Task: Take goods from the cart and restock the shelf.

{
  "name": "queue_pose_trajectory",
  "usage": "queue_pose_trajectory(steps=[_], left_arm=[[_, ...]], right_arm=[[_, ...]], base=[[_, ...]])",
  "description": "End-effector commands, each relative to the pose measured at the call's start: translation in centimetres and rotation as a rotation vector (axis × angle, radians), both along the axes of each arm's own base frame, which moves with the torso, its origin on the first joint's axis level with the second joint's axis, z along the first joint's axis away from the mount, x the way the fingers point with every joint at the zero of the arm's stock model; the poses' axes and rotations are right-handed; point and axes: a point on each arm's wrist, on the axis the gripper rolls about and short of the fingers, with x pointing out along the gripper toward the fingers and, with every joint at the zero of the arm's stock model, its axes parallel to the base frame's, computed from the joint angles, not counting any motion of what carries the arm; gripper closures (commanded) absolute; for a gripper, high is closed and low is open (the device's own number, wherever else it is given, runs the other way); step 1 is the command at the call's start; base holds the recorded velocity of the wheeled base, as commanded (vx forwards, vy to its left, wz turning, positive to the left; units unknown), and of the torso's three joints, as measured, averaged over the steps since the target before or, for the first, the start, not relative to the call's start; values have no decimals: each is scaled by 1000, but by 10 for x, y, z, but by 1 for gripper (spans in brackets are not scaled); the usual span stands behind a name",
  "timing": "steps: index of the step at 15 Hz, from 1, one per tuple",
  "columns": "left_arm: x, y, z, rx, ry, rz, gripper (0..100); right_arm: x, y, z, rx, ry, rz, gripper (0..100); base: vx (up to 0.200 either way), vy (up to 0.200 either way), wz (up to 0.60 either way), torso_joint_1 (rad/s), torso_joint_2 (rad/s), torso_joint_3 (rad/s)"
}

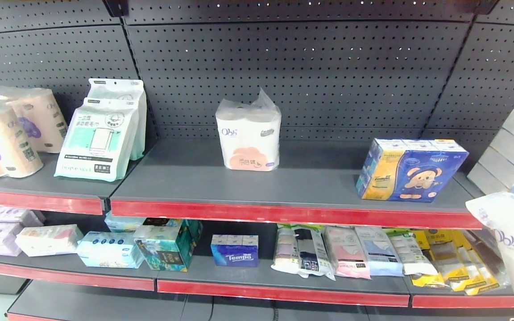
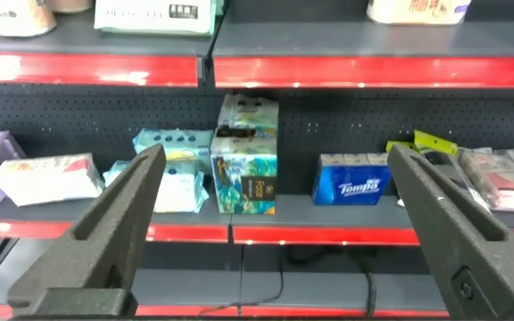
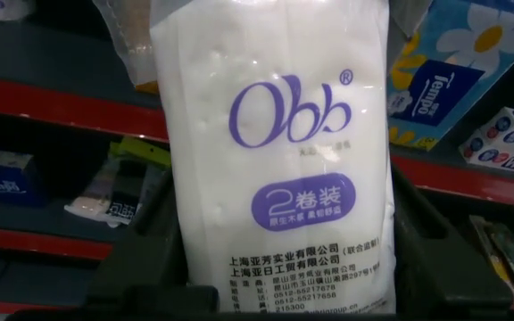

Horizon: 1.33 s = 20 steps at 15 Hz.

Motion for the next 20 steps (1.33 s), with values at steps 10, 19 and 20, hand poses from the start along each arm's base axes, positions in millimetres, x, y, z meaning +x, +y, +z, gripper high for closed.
queue_pose_trajectory(steps=[10,19,20], left_arm=[[0,0,0,0,2,-1,0],[1,0,1,31,5,-20,0],[-3,-1,22,26,-41,-42,0]], right_arm=[[-2,0,-4,-4,-1,-17,100],[-37,1,-41,51,11,-29,100],[-37,1,-40,51,8,-28,100]], base=[[40,0,0,0,0,0],[0,0,0,0,0,0],[0,0,0,0,0,0]])
